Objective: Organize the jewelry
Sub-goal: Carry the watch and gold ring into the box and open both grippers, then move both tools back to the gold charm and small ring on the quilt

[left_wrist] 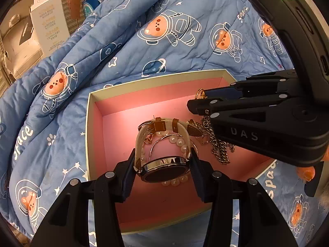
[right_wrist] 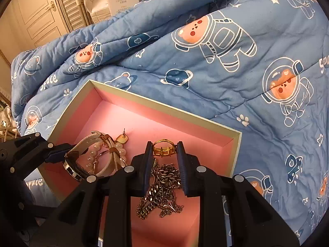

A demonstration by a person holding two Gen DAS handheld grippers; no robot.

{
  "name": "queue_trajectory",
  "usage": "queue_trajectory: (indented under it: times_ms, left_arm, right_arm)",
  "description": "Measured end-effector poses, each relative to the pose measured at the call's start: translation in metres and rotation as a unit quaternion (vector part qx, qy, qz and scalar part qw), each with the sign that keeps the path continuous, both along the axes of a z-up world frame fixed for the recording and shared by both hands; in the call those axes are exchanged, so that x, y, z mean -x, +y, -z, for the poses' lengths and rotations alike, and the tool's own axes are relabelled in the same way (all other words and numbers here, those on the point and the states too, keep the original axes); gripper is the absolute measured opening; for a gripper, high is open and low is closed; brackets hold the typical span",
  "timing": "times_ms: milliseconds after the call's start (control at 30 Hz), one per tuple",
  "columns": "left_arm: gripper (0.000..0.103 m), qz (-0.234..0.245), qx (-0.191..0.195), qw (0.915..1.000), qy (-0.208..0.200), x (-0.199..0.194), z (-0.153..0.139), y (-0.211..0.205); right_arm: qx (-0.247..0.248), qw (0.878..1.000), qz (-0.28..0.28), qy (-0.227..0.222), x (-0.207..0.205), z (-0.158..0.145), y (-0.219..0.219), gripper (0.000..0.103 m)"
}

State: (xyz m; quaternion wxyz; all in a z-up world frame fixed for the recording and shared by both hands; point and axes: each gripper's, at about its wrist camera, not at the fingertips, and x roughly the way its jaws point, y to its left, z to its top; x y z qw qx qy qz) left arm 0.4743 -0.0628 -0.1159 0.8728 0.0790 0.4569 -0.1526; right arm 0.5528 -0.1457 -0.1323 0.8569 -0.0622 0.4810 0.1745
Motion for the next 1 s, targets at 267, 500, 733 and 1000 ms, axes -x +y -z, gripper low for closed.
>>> queue_trajectory:
  times_ms: [267,500,733,1000]
  left_arm:
    - [0.048,0.004,-0.007,1.0,0.002,0.001,0.001,-0.002]
    - [0.05,0.0,-0.008,0.9999,-0.007,-0.001,-0.001,-0.003]
    - [0.068,-0.002,-0.023,0.9991,-0.036,0.006,-0.01,-0.004]
    - [0.08,-0.001,-0.043,0.9968,-0.067,0.025,-0.019,-0.005]
  right_arm:
    - [0.036,0.999,-0.009,0.003,-0.002,0.011,0.011,0.024]
    - [0.051,0.999,-0.012,-0.003,-0.001,0.012,0.018,0.041]
    - [0.054,0.998,-0.001,-0.031,0.001,0.001,0.016,0.06]
    - [0.046,0.997,0.013,-0.057,0.007,-0.014,-0.001,0.065]
